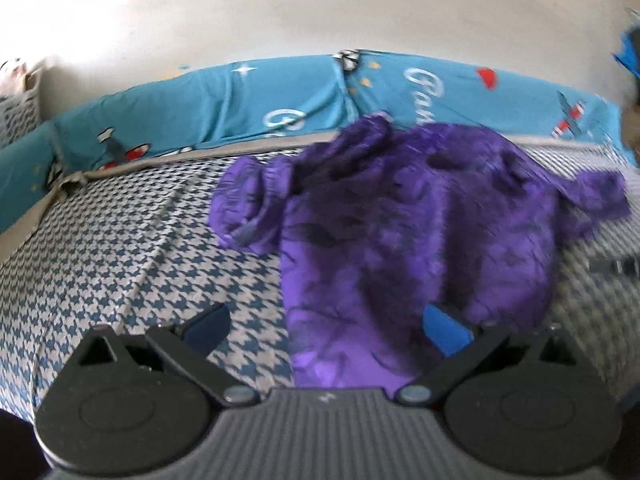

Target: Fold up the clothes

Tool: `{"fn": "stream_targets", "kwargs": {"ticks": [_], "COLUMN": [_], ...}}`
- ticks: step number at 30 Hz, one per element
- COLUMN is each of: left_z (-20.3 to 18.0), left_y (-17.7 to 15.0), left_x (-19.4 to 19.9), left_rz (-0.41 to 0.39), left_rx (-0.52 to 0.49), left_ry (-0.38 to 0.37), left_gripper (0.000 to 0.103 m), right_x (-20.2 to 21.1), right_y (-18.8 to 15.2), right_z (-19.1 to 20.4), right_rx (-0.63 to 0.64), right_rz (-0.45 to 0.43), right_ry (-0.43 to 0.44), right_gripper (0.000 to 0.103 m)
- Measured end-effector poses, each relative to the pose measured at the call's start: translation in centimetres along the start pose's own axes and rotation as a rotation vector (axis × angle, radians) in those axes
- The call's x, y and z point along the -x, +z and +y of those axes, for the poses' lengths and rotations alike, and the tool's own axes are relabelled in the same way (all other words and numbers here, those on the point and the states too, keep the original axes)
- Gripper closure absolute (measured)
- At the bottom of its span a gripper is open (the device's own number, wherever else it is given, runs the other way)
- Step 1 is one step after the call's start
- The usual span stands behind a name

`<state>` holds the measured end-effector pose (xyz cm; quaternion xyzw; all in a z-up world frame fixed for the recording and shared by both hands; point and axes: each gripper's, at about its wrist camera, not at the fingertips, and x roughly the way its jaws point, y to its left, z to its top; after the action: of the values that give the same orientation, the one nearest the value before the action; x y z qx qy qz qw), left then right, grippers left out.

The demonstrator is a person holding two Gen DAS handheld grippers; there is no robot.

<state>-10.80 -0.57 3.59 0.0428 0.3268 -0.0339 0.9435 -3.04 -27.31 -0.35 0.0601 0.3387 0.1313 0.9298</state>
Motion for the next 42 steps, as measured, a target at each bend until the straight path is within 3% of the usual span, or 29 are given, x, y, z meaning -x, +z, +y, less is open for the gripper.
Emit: {"fn": "stream_targets", "kwargs": {"ticks": [6, 12, 19, 23, 24, 25, 27, 31, 36, 42], "left_z": [-1.6, -2.5, -1.9, -1.9, -1.9, -1.9, -1.8, -0.7, 1.2, 3.2], "left_y": [-1.6, -2.7, -3.0, -2.8, -2.8, -2.7, -2.7, -2.0, -1.2, -0.4], "left_x": [1.6, 1.0, -1.0, -1.5, -1.6, -1.7, -1.9, -1.8, -1.9, -2.4], "left_rz": [0.012, 0.053, 0.093, 0.077, 0.071, 0.067, 0.059, 0.032, 0.020, 0.009], "left_rx": [-0.099, -0.168, -0.130, -0.124, -0.123, -0.124, -0.128, -0.061, 0.029, 0.139], "left_ry": [-0.026, 0.040, 0.117, 0.142, 0.148, 0.156, 0.180, 0.205, 0.228, 0.288], "left_gripper": [0.000, 0.000, 0.000, 0.000, 0.000, 0.000, 0.000, 0.000, 0.000, 0.000], "right_x": [-0.3, -2.9, -6.0, -7.2, -7.5, -7.7, -8.0, -6.1, -1.3, 3.0], "right_y": [2.5, 4.8, 5.2, 5.7, 5.8, 5.8, 5.9, 6.8, 8.1, 7.1], "right_z": [-3.7, -5.5, -5.8, -6.2, -6.2, -6.2, -5.9, -5.6, -6.6, -5.9], "right_rx": [0.020, 0.064, 0.094, 0.077, 0.073, 0.072, 0.076, 0.060, -0.059, -0.003], "right_rz": [0.025, 0.048, 0.075, 0.039, 0.033, 0.027, 0.018, -0.079, -0.196, -0.264], "right_ry": [-0.124, -0.202, -0.240, -0.248, -0.252, -0.257, -0.278, -0.305, -0.337, -0.383], "right_gripper": [0.083, 0.083, 0.083, 0.083, 0.085, 0.093, 0.096, 0.097, 0.097, 0.097]}}
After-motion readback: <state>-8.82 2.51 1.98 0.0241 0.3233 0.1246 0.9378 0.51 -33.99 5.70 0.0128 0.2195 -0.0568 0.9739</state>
